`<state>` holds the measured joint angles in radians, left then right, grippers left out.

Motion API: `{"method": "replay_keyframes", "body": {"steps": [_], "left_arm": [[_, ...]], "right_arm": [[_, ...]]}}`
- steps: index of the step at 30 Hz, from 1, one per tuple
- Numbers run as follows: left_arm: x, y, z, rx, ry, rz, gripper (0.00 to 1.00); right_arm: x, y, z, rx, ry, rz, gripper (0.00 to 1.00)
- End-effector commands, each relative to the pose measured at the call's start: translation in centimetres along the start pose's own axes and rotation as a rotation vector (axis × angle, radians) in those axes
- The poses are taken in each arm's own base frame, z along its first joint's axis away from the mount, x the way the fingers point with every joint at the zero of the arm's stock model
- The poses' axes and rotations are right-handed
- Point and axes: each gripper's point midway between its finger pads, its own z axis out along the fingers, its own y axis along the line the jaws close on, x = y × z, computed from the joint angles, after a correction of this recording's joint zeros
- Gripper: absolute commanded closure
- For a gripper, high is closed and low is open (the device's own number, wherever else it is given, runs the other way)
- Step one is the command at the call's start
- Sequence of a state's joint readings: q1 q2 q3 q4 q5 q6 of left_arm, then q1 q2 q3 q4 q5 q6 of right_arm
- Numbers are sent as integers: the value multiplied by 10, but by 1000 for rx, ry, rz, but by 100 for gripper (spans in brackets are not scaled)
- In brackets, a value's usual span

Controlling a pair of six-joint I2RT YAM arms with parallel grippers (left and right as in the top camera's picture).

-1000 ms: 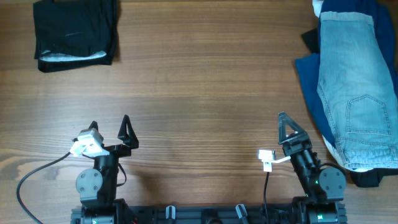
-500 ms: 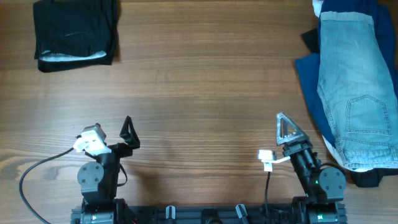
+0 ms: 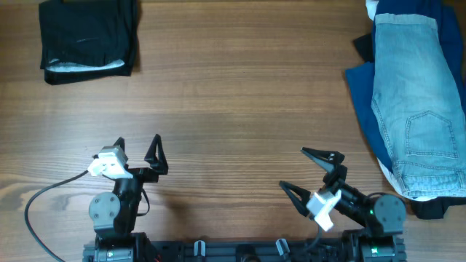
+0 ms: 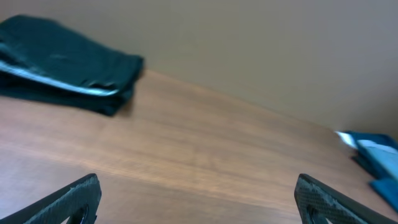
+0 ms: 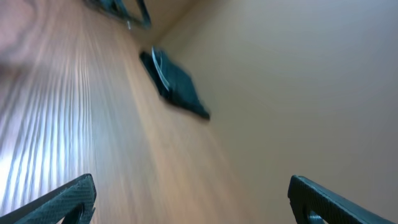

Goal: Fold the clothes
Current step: 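Move the right gripper toward the light-blue denim shorts on the pile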

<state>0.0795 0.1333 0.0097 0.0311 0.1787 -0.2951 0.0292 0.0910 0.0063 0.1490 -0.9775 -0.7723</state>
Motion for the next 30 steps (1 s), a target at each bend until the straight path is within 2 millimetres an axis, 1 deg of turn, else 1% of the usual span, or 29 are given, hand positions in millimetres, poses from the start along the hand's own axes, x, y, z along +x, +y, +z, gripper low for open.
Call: {"method": "replay_keyframes", "body": {"steps": [1,3,5,7,8,9,12,14,15,17,20,22,23,26,27,28,30], "left_arm": [[-3,-44,-5,243,6,19,0],[-6,-56,-9,313,4,30,0],[-15,-63,-12,328,11,11,0],[-21,-66,-14,314,42,-1,0],[-28,-66,-17,286,73,-10,0],[-31,-66,-18,270,90,-18,0],[-46,-71,-21,245,139,-36,0],[-60,-77,-22,232,173,-48,0],[-65,-79,-22,226,187,-53,0],[-74,-82,-23,210,226,-66,0],[-83,-85,-21,182,297,-91,0],[-88,-86,-16,160,351,-109,0],[-90,-87,-12,147,381,-120,0],[-96,-86,3,114,463,-149,0],[-102,-88,12,119,474,-157,0],[-106,-88,23,126,470,-156,0],[-109,-86,42,134,450,-150,0]], "right_arm": [[-36,-6,-3,-25,-145,48,0],[-39,-29,-3,68,-131,225,0],[-30,-51,-4,169,-86,420,0],[-31,-58,-2,173,-72,435,0],[-32,-69,0,182,-52,457,0],[-32,-75,2,183,-39,472,0],[-31,-105,13,184,38,553,0],[-30,-131,24,162,105,638,0],[-29,-140,29,149,130,672,0],[-23,-158,40,120,189,753,0],[-9,-178,56,67,294,886,0],[5,-188,68,15,385,984,0],[11,-189,72,-19,430,999,0],[26,-195,81,-106,496,938,0],[27,-196,85,-117,481,957,0],[22,-193,88,-145,451,989,0],[26,-191,89,-150,458,1005,0]]}}
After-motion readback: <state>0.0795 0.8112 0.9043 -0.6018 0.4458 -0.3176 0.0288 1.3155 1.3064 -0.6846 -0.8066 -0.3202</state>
